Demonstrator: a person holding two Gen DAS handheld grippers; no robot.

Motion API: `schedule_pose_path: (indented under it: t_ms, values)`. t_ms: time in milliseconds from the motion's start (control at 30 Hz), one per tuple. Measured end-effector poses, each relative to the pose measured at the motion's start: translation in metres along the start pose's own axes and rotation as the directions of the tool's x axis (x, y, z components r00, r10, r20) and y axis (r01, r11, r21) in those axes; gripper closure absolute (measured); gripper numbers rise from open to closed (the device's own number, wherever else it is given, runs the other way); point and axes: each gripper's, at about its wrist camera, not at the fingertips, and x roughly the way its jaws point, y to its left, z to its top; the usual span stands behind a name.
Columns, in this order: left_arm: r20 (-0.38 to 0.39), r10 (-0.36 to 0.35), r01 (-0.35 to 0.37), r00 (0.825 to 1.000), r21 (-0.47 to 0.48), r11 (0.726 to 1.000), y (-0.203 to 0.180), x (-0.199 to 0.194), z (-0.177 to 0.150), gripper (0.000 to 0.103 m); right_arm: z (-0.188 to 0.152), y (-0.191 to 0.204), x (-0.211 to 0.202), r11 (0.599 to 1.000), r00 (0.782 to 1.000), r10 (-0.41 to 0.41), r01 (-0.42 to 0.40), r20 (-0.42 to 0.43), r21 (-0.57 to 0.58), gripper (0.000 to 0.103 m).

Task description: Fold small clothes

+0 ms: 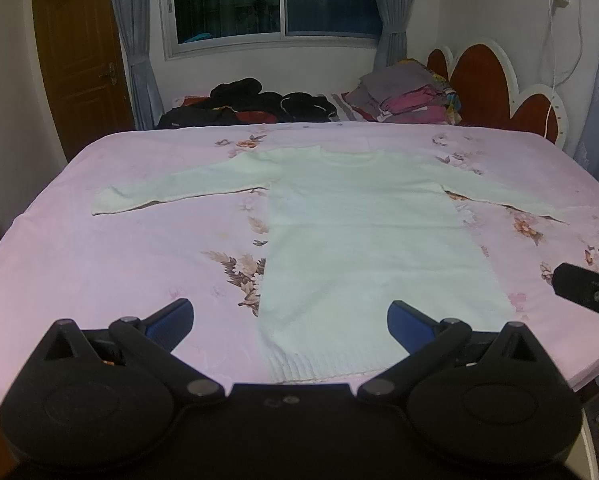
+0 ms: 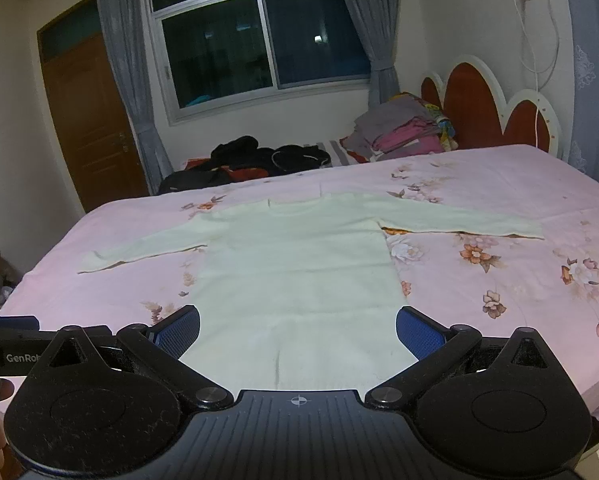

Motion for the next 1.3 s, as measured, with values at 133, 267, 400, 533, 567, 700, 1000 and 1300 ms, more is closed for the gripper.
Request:
schedule_pose_path:
  t_ms: [133,267,400,533,567,700,1000,1300]
  values:
    - [-0.003,0.003,-0.003,1.0,0.001,1.0,0.001,0.009,0.003,0.0,0.003,-0.003,0.008,1.0,1.0,-0.012,0.012,0.001,0.001,0.0]
    - [-0.004,-0.002,0.002,1.0,-0.019,1.0,0.002,0.022,0.01,0.0,0.007,-0.014,0.019,1.0,1.0,-0.019,0.019,0.008,0.01,0.0]
    - [0.006,-0.001,0.001,1.0,-0.025,1.0,0.0,0.036,0.018,0.0,0.013,-0.028,0.035,0.999,0.999,-0.049,0.049,0.015,0.019,0.0]
    - [-0.008,0.012,-0.012,1.0,-0.028,1.0,-0.005,0.056,0.027,0.0,0.024,-0.044,0.054,0.998,0.998,-0.053,0.053,0.016,0.031,0.0]
    - [-0.013,0.012,-0.012,1.0,-0.032,0.999,-0.006,0.061,0.03,0.0,0.027,-0.048,0.059,0.998,0.998,-0.054,0.054,0.016,0.032,0.0]
    - [-0.021,0.018,-0.019,1.0,-0.048,0.999,-0.011,0.085,0.042,0.0,0.038,-0.065,0.082,0.997,0.997,-0.079,0.079,0.017,0.013,0.0]
    - [-0.037,0.025,-0.028,0.999,-0.078,0.997,-0.027,0.142,0.071,0.0,0.062,-0.126,0.145,0.991,0.991,-0.131,0.131,0.01,0.032,0.0]
    - [-0.072,0.061,-0.068,0.995,-0.087,0.994,-0.044,0.197,0.092,0.0,0.083,-0.2,0.201,0.984,0.988,-0.157,0.157,-0.017,0.082,0.0]
